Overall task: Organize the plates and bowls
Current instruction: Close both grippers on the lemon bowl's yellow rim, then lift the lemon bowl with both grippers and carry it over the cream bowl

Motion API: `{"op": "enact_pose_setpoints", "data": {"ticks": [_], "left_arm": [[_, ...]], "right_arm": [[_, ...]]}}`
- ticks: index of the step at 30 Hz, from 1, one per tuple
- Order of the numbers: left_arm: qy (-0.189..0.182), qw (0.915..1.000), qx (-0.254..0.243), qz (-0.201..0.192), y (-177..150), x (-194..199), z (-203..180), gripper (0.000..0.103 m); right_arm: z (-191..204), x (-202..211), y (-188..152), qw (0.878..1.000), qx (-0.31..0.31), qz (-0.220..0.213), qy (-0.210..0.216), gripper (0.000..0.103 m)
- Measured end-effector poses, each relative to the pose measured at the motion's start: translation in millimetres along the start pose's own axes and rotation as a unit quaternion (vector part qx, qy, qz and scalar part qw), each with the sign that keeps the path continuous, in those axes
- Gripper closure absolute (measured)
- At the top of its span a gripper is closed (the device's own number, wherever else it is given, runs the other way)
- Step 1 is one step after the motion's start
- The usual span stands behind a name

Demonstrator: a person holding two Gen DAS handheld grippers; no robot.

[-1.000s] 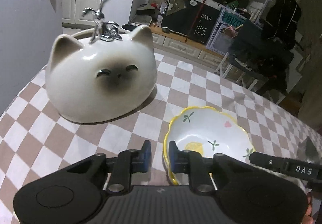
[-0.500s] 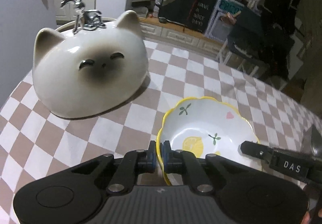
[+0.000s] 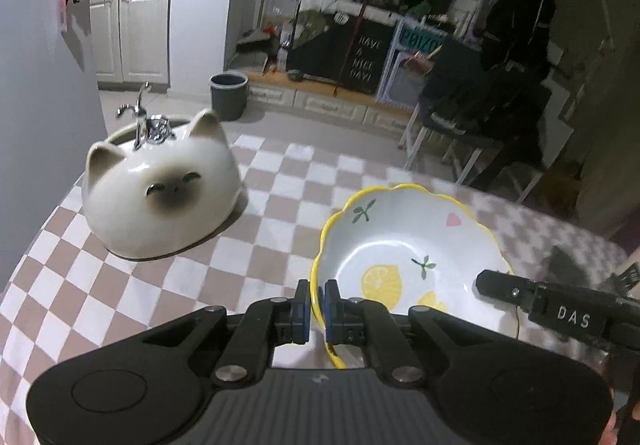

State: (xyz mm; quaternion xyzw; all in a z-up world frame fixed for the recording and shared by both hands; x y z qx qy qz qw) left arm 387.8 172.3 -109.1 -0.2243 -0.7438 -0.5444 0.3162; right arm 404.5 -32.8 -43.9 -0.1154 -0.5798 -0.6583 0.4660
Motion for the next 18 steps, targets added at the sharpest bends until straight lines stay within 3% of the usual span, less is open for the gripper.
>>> {"op": "enact_pose_setpoints", "data": {"ticks": [9, 18], "left_arm": [[-0.031, 0.9988, -0.004, -0.038, -6.3, 67.5, -44.8, 0.097], [-0.068, 0.9963, -0.018, -0.049, -46.3, 113.4, -82.5, 0.096]], "right_arm": [[-9.5, 88.7, -9.3, 0.999, 0.009, -0.031, -0.009, 0.093], [-29.3, 160.2, -48.5, 0.999, -0.02, -0.049, -0.008, 0.093]]}}
Point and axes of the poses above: each gripper's, at about its wrist camera, not at the fingertips, and x roughly against the way its jaws point, z to its left, y to its top, the point moved 10 cm from there along -x, roughly the way its jaws point, and after that the axes turned 1 degree about -y, right-handed, at the moved point
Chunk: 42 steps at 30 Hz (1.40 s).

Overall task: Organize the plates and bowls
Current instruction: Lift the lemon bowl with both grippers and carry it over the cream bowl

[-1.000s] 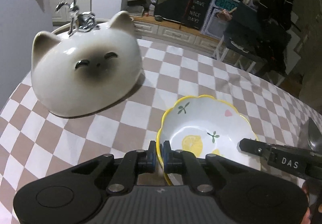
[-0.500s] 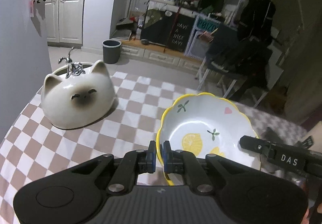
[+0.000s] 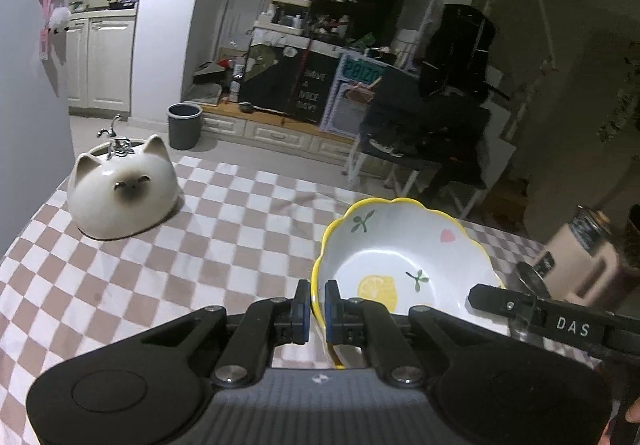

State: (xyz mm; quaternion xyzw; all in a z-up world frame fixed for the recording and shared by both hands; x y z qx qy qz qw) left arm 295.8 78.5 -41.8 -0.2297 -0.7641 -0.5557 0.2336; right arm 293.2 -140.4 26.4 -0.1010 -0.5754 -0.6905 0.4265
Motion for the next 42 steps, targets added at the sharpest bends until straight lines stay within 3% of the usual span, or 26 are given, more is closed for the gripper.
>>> {"op": "enact_pose_setpoints", "data": {"ticks": [9, 20, 30, 42], "left_arm": [[-0.03, 0.9994, -0.006, -0.017, -31.0, 34.6, -15.4, 0.096], [-0.05, 0.9984, -0.023, -0.01, -59.2, 57.0, -9.5, 0.096], [-0.052, 0.9982, -0.026, 0.017, -76.3, 53.5, 8.1, 0.096], [-0.043, 0.996, -0.025, 0.074, -103.6, 28.6, 20.7, 0.094]], "right_arm": [[-2.5, 43.4, -32.9, 1.0, -0.002, -0.019, 0.0, 0.093], [6.6, 62.6, -65.5, 1.0, -0.02, -0.019, -0.002, 0.093], [16.5, 59.6, -89.8, 1.0, -0.016, 0.007, -0.004, 0.092], [13.7, 36.1, -109.6, 0.997, 0.007, 0.053, -0.046, 0.092]]}}
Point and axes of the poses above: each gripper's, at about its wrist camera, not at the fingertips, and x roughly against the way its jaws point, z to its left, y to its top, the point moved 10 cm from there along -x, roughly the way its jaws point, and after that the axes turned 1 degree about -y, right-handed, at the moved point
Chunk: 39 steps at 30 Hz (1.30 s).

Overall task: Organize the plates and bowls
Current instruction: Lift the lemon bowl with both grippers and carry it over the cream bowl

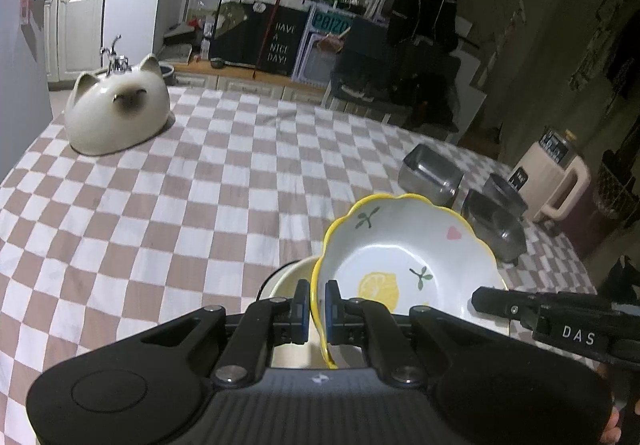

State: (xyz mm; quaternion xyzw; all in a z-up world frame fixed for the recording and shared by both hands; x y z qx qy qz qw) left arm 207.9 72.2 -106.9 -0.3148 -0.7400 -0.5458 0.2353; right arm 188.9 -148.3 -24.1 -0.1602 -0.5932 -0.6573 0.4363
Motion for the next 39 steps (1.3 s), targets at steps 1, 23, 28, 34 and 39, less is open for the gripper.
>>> {"op": "enact_pose_setpoints", "data": {"ticks": [1, 23, 28, 34, 39], "left_arm": [[-0.001, 1.0, 0.003, 0.005, -2.5, -2.5, 0.3, 0.093], [0.033, 0.9959, -0.025, 0.08, -32.5, -42.1, 3.5, 0.09], [0.044, 0.994, -0.031, 0.096, -38.0, -46.0, 7.6, 0.088], [0.049, 0.992, -0.036, 0.11, -44.0, -49.8, 10.8, 0.088], [0.049, 0.9918, -0.036, 0.112, -44.8, -50.8, 10.8, 0.088]], "right_arm": [[-0.2, -2.0, -1.0, 1.0, 0.002, 0.003, -0.003, 0.092], [-5.1, -13.2, -12.6, 0.998, 0.028, 0.033, -0.037, 0.092], [-1.6, -14.1, -14.2, 0.998, 0.041, 0.038, -0.034, 0.092], [1.7, -20.1, -19.6, 0.996, 0.057, 0.053, -0.039, 0.092], [0.4, -27.5, -24.8, 0.994, 0.064, 0.066, -0.053, 0.092]]}}
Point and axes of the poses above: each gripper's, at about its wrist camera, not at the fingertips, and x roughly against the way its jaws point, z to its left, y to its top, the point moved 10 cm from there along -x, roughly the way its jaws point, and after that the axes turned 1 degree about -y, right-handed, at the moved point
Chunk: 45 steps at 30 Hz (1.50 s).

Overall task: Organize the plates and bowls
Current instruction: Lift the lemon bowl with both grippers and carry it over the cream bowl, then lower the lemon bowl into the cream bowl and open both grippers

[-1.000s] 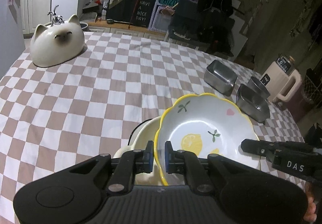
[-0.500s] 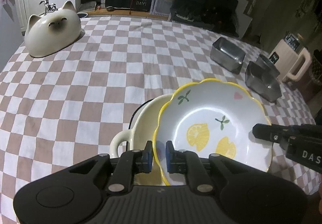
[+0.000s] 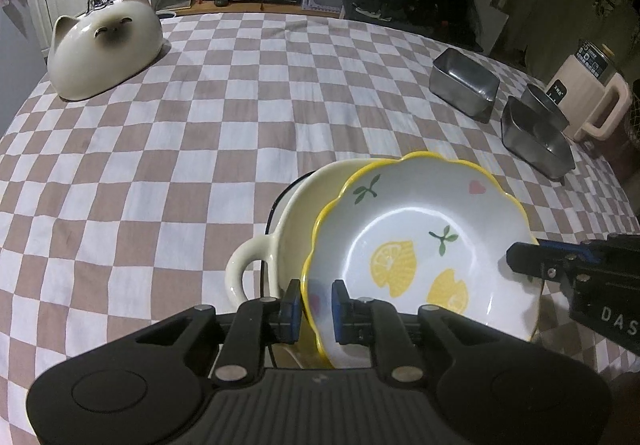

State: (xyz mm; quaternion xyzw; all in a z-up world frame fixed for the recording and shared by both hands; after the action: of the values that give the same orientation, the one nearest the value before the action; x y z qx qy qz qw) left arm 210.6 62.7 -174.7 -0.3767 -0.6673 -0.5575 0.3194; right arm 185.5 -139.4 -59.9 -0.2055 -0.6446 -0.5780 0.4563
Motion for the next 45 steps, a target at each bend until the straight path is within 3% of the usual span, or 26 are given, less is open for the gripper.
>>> {"op": "enact_pose_setpoints", "data": {"ticks": [11, 15, 32, 34, 36, 40, 45], "left_arm": [[0.0, 1.0, 0.0, -0.001, 0.5, 0.6, -0.9, 0.087], [-0.007, 0.9999, 0.005, -0.007, 2.3, 3.2, -1.1, 0.082], [-0.009, 0.9998, 0.009, -0.012, 4.5, 4.9, -0.1, 0.082], [-0.018, 0.9996, 0.018, -0.013, 5.8, 5.8, 0.4, 0.082], [-0.029, 0.9991, 0.026, -0.016, 7.0, 7.2, 0.5, 0.082], [-0.036, 0.9987, 0.025, -0.026, 11.2, 12.8, -0.5, 0.079], [-0.04, 0.9984, 0.033, -0.023, 11.9, 15.1, 1.9, 0.079]], "right_arm": [[-3.5, -12.0, -3.0, 0.999, -0.025, 0.026, 0.004, 0.088], [-3.0, -16.9, -5.1, 0.998, -0.04, 0.037, 0.011, 0.086], [-0.2, -16.7, -5.0, 0.998, -0.054, 0.036, 0.01, 0.086], [0.1, -18.4, -6.3, 0.997, -0.065, 0.043, 0.017, 0.081], [-0.2, -21.6, -9.1, 0.994, -0.084, 0.055, 0.03, 0.068], [-3.5, -22.4, -9.1, 0.992, -0.111, 0.055, 0.038, 0.057], [-6.4, -13.3, -1.5, 0.99, -0.124, 0.03, 0.065, 0.056]]}}
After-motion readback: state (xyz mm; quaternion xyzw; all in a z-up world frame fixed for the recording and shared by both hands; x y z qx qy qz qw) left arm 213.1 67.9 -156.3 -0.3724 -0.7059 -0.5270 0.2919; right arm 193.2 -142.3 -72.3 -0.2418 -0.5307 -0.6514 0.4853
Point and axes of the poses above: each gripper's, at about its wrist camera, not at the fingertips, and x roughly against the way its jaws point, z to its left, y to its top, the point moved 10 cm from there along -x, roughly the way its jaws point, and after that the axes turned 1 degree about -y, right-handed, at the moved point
